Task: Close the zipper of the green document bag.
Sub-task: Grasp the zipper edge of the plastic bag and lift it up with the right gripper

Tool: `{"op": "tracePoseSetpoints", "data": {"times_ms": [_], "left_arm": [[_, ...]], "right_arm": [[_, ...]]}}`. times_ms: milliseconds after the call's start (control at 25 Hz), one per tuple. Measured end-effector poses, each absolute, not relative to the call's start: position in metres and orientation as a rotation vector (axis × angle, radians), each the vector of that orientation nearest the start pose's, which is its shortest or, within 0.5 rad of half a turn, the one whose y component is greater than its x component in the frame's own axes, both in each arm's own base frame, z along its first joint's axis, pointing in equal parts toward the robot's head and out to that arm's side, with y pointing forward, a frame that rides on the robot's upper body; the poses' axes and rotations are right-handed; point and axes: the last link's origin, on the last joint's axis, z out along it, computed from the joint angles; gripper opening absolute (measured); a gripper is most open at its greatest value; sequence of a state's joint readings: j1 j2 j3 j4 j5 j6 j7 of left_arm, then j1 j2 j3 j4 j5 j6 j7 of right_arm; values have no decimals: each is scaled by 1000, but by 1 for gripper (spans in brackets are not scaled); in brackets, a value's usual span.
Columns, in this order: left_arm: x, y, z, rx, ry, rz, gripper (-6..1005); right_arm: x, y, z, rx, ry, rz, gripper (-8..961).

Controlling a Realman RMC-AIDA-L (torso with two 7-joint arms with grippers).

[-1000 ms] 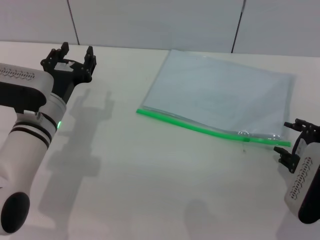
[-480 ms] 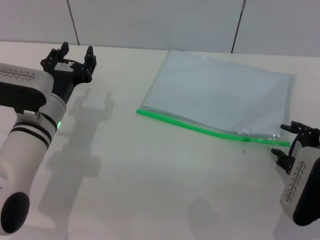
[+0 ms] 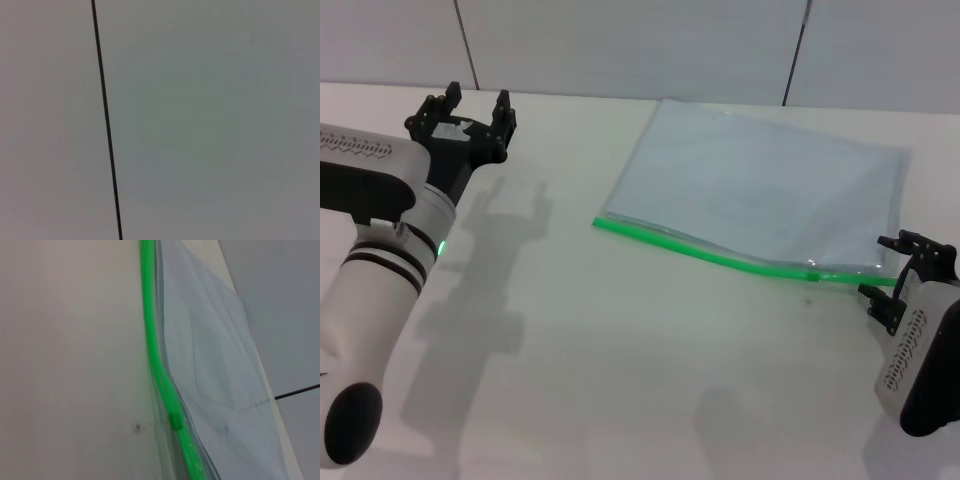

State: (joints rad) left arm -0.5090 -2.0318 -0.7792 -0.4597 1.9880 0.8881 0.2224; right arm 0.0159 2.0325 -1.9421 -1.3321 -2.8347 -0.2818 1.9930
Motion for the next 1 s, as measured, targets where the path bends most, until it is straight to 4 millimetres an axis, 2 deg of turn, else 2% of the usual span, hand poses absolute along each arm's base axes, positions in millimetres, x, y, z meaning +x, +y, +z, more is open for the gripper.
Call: {"op": "tracePoseSetpoints", "data": {"times_ms": [1000], "left_arm": [[-282, 379, -31, -1622, -537, -572, 600]], "right_arm": [[277, 304, -48, -2202, -296, -492, 620]]}}
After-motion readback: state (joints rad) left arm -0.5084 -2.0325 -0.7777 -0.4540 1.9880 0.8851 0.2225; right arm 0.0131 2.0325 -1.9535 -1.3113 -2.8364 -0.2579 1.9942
